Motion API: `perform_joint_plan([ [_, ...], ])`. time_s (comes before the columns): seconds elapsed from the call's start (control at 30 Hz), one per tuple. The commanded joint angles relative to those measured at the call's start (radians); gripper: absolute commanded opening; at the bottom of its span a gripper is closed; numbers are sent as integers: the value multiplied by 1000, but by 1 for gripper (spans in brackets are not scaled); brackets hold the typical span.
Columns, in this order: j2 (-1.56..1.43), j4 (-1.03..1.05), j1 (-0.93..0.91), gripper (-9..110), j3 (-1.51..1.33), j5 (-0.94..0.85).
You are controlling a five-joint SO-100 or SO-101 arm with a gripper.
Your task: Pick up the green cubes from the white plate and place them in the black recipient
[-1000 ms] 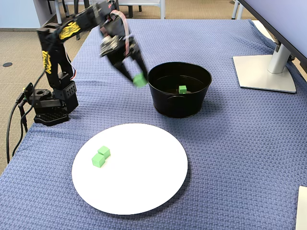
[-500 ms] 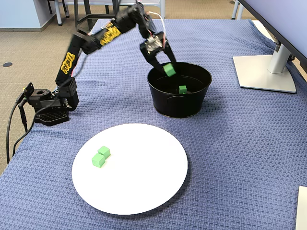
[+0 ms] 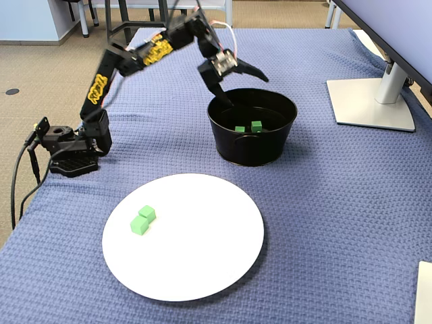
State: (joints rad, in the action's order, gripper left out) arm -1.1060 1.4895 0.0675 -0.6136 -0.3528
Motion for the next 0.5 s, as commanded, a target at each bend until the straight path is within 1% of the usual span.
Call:
perform_joint_plan([
  [0.0, -321, -23, -132, 47, -181, -144],
  [0.1, -449, -28, -262, 47, -334, -313],
  [0.17, -506, -69, -365, 47, -440, -408],
  [0.27, -554, -152, -505, 46, -603, -563],
  [0.4, -578, -311, -637, 44, -816, -776],
  [0.47, -586, -373, -683, 44, -893, -831],
])
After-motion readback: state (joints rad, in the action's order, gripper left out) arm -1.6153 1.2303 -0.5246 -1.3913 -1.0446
